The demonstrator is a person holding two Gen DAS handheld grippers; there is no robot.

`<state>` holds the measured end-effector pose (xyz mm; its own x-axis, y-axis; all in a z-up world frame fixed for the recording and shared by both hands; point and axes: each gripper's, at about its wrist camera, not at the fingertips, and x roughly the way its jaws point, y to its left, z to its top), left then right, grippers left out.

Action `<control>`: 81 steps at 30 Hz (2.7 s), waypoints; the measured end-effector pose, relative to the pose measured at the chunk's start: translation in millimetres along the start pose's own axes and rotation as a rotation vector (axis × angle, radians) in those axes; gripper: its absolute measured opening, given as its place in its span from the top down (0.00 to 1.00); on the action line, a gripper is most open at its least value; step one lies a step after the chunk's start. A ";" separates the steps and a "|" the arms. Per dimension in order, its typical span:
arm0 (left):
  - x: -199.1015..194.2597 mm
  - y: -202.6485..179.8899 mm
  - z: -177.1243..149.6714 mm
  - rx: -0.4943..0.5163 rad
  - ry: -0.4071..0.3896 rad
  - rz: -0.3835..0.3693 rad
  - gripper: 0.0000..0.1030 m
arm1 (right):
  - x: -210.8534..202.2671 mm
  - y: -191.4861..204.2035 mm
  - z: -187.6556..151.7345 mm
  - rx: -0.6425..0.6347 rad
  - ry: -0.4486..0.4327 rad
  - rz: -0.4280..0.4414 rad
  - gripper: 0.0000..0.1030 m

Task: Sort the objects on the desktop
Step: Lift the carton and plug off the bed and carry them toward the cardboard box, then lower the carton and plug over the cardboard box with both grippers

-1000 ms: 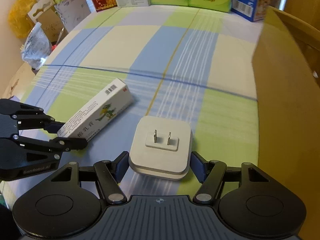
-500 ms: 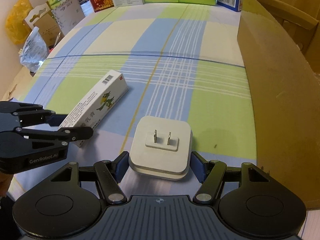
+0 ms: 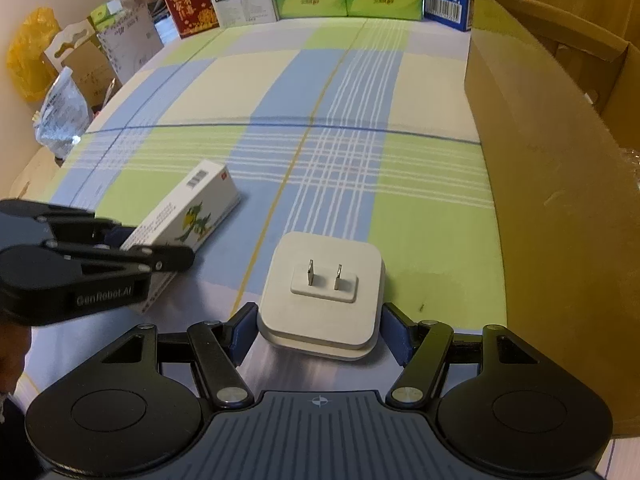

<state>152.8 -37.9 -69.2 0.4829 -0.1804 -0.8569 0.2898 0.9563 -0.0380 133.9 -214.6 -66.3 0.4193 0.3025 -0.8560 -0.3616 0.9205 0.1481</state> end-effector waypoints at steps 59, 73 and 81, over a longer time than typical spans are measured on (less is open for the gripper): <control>-154.7 -159.3 -25.1 -0.021 -0.197 -0.211 0.79 | -225.3 -75.1 -95.5 0.113 -0.312 -0.190 0.39; -150.0 -206.4 -18.8 0.023 -0.175 -0.250 0.79 | -240.7 -121.2 -112.4 0.164 -0.332 -0.239 0.39; -142.3 -225.6 -13.6 0.041 -0.167 -0.262 0.80 | -243.2 -143.1 -111.3 0.176 -0.336 -0.254 0.39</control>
<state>7.4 -224.8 54.3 0.5154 -0.4578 -0.7245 0.4534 0.8630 -0.2228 -8.9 -447.4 65.5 0.7337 0.0981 -0.6724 -0.0772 0.9952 0.0609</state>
